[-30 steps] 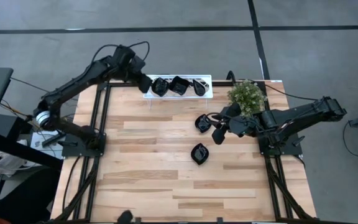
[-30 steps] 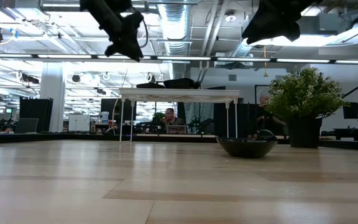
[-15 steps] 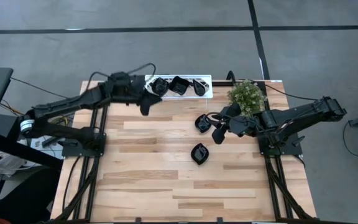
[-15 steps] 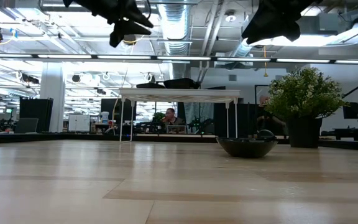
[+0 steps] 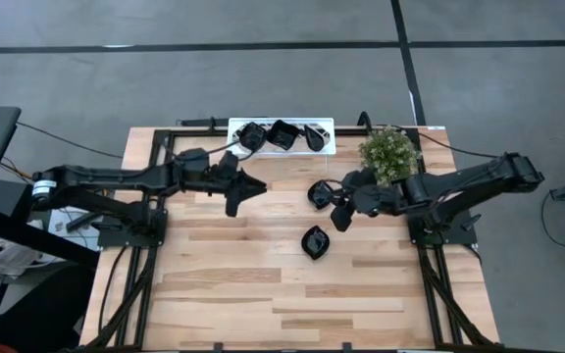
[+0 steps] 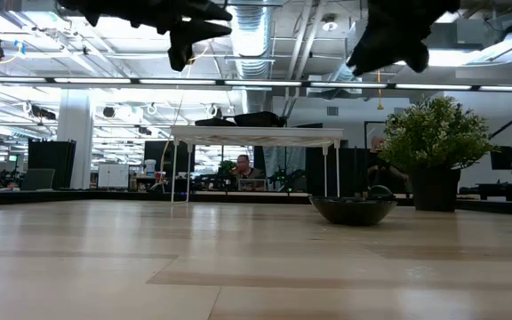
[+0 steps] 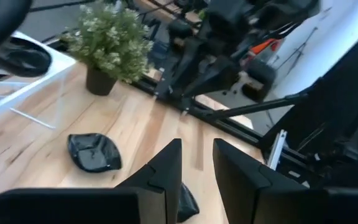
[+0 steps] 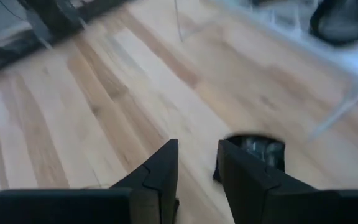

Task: Pick & Place Mini shaped plates
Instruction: Stack the leaf-shaped plate on top of the other leaf-shaped plates on the shelf

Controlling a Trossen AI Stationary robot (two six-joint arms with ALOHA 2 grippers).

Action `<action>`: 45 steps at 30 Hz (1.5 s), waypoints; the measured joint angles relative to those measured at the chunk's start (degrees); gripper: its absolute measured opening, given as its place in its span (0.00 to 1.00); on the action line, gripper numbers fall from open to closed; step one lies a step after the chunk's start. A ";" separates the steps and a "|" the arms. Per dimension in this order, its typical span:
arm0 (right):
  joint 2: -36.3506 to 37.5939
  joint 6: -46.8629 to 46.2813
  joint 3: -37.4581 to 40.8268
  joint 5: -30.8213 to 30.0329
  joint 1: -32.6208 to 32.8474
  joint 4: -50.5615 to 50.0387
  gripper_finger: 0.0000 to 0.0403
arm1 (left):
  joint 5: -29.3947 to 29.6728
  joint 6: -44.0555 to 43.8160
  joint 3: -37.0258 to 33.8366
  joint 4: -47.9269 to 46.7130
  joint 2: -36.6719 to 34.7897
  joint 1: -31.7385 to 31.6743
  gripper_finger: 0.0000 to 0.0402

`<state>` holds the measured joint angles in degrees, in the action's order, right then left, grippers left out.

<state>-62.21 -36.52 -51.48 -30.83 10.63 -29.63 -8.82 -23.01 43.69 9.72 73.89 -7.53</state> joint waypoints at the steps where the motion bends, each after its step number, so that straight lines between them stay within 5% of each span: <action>1: -0.79 -1.29 0.01 0.78 -0.13 -0.87 0.27 | 0.01 -0.03 -0.80 1.26 0.00 0.36 0.23; 13: -10.51 -18.98 0.02 8.11 -3.90 -6.99 0.29 | 2.46 -1.72 -5.68 4.70 0.00 1.47 0.23; 23: -13.07 -35.30 0.02 18.19 -10.22 -12.66 0.50 | 3.04 -1.72 -6.08 4.98 0.00 1.47 0.23; 30: -17.65 -42.29 0.02 18.33 -11.60 -12.46 0.58 | 2.72 -1.72 -6.08 5.33 0.00 1.47 0.23; 45: -28.22 -49.10 0.02 16.29 -14.20 -4.54 0.54 | 1.29 4.40 -6.06 5.61 -0.70 7.39 0.23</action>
<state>-90.43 -85.62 -51.46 -14.54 -3.57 -34.18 -7.53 -18.61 37.63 15.33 73.19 -0.14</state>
